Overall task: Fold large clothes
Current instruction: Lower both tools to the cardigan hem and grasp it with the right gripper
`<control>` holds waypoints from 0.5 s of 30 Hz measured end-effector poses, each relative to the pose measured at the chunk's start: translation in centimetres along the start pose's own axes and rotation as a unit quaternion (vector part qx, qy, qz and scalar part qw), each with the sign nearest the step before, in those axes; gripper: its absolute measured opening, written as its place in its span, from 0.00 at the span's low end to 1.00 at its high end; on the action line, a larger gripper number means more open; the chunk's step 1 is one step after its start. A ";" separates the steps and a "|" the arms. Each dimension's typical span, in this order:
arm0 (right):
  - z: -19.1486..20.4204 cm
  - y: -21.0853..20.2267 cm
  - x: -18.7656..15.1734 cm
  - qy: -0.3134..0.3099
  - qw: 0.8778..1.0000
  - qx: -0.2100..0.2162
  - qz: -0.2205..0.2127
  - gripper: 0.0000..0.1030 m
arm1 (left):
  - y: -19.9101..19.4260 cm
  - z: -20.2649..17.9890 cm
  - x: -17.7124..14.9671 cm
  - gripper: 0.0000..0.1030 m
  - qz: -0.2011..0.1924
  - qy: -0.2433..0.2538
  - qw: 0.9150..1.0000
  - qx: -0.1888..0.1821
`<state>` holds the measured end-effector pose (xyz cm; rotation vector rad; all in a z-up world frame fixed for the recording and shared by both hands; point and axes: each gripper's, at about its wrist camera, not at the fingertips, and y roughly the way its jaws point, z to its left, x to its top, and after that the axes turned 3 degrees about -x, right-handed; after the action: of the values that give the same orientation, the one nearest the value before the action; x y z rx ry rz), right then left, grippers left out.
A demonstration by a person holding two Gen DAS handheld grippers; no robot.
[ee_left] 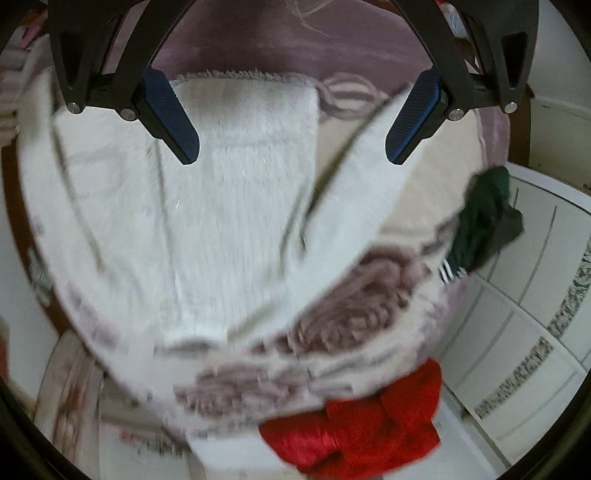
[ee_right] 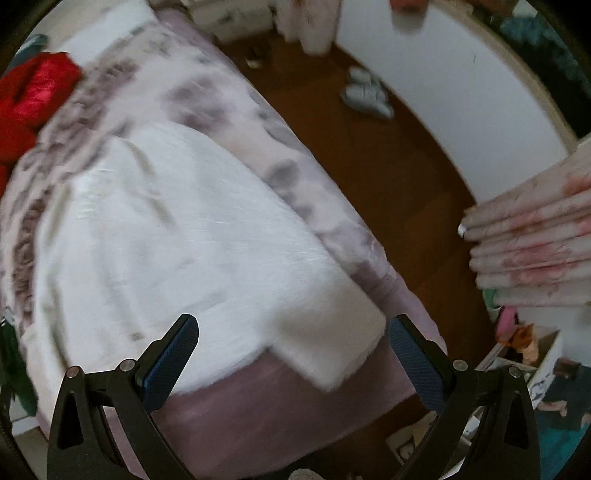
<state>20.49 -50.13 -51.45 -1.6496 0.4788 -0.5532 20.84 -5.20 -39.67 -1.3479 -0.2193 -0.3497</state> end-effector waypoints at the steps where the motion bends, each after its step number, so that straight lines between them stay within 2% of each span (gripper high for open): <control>1: -1.4 2.9 0.5 0.011 1.000 -0.002 0.012 1.00 | 2.2 -0.6 -0.8 1.00 0.016 0.006 1.000 0.009; 4: -4.7 10.0 0.9 0.050 0.997 0.015 0.058 1.00 | 6.9 -1.8 -2.5 1.00 0.051 0.014 0.998 0.030; 5: -5.9 13.1 0.8 0.069 0.994 0.039 0.079 1.00 | 7.9 -2.0 -2.6 1.00 0.059 0.014 0.998 0.034; 8: -6.9 18.0 0.1 0.095 0.983 0.090 0.126 0.97 | 11.2 -2.7 -3.6 1.00 0.087 0.010 0.995 0.041; 9: -6.9 19.3 -0.1 0.101 0.981 0.102 0.131 0.90 | 11.9 -3.0 -3.7 1.00 0.091 0.012 0.995 0.044; 10: -6.8 19.7 -0.2 0.096 0.984 0.096 0.117 0.70 | 12.6 -3.4 -3.6 1.00 0.092 0.014 0.995 0.045; 11: -6.4 19.7 -0.2 0.084 0.987 0.079 0.108 0.56 | 13.1 -3.7 -3.5 1.00 0.092 0.018 0.994 0.046; 12: -6.3 19.7 -0.2 0.075 0.990 0.068 0.099 0.25 | 13.5 -4.0 -3.2 1.00 0.091 0.021 0.994 0.047; 13: -6.5 19.4 -0.2 0.074 0.992 0.060 0.089 0.06 | 13.8 -4.4 -3.2 1.00 0.089 0.026 0.994 0.050; 15: -7.5 18.1 0.0 0.082 0.994 0.047 0.061 0.05 | 13.9 -4.8 -2.9 1.00 0.089 0.031 0.995 0.043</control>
<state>15.89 -58.69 -68.47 -1.4815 0.6599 -0.6136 23.07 -7.03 -54.39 -1.2602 -0.0605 -0.2283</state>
